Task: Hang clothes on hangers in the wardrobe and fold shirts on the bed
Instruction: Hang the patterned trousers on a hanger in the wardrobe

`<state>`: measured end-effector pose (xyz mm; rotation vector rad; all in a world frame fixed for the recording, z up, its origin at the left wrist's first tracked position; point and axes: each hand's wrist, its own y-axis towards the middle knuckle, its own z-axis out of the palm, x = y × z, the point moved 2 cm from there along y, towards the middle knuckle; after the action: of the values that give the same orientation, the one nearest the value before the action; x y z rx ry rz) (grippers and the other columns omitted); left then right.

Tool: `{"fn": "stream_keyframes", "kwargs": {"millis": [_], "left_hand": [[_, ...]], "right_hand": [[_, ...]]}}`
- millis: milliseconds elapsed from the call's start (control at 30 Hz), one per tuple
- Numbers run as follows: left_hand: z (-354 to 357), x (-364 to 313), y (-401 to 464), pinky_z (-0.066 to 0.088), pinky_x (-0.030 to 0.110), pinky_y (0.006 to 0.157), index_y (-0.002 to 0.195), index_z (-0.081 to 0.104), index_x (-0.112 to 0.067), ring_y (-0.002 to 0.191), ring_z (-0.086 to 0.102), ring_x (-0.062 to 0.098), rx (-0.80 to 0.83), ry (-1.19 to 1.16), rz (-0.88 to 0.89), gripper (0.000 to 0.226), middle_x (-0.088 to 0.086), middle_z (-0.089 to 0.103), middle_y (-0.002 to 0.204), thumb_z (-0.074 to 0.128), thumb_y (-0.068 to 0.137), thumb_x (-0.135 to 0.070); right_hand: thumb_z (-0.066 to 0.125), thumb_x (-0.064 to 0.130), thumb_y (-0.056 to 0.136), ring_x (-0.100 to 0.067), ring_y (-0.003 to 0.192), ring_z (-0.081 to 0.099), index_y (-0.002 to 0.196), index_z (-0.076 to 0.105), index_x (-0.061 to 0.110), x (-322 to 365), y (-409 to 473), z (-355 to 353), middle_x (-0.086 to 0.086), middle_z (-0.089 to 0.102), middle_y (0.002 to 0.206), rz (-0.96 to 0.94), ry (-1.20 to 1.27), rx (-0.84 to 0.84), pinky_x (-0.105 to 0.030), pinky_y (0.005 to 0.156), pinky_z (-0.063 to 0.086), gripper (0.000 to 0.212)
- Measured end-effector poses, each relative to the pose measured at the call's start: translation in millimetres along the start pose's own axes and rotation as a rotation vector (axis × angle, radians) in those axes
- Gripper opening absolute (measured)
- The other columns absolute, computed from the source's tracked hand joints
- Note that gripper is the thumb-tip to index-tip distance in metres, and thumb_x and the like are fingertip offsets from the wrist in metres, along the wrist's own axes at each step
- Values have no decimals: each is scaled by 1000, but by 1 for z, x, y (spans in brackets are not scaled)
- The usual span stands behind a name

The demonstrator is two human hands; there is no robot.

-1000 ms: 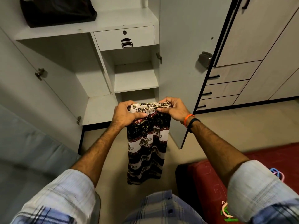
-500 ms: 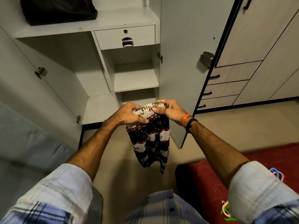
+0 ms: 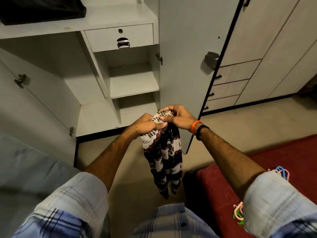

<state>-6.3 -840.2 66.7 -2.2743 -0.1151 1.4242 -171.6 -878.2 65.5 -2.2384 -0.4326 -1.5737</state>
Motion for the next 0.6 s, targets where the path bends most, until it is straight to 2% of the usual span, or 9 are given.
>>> {"fn": "stream_keyframes", "kwargs": {"millis": [133, 233, 300, 433, 500, 533, 600], "left_hand": [[20, 8, 13, 54, 49, 95, 103, 70, -2, 96, 72, 32, -2, -174, -31, 30, 13, 76, 96, 73, 88, -27], [44, 12, 22, 52, 52, 98, 103, 71, -8, 99, 71, 33, 0, -288, -73, 31, 12, 76, 98, 75, 85, -33], [66, 10, 28, 54, 50, 95, 104, 71, -9, 95, 72, 32, 28, -337, -98, 30, 12, 76, 98, 74, 85, -32], [123, 0, 32, 61, 39, 73, 97, 69, -5, 79, 74, 29, 94, -376, -143, 19, 15, 76, 89, 69, 91, -23], [159, -2, 34, 61, 46, 79, 100, 70, -2, 85, 72, 35, 143, -358, -157, 21, 19, 75, 94, 71, 90, -22], [175, -2, 35, 59, 49, 83, 100, 70, -1, 87, 72, 36, 167, -351, -164, 23, 21, 74, 96, 73, 89, -21], [212, -2, 37, 59, 47, 83, 94, 72, -5, 83, 72, 32, 201, -289, -175, 16, 16, 75, 90, 75, 87, -19]], "right_hand": [[74, 22, 87, -18, 107, 63, 124, 59, 11, -14, -11, -4, -2, 66, 113, 70, -33, -206, -37, 98, 52, 41], [76, 22, 85, -13, 105, 62, 116, 61, 16, -34, -31, -13, 3, 67, 111, 102, 26, -362, -33, 98, 51, 34], [76, 21, 85, -8, 98, 63, 109, 62, 20, -52, -51, -21, 5, 68, 105, 148, 35, -467, -28, 95, 52, 28], [75, 14, 85, -8, 89, 62, 109, 65, 13, -89, -106, -41, 1, 69, 103, 249, 83, -640, -18, 87, 52, 26], [73, 8, 86, -7, 83, 61, 109, 66, 7, -108, -140, -55, 0, 68, 99, 308, 98, -726, -7, 78, 49, 24], [73, 6, 86, -7, 80, 61, 107, 67, 7, -118, -155, -61, 0, 69, 96, 337, 100, -760, -6, 77, 49, 22], [72, 4, 84, -11, 79, 65, 101, 68, 11, -141, -186, -72, -3, 71, 92, 390, 98, -820, -16, 82, 53, 18]]}}
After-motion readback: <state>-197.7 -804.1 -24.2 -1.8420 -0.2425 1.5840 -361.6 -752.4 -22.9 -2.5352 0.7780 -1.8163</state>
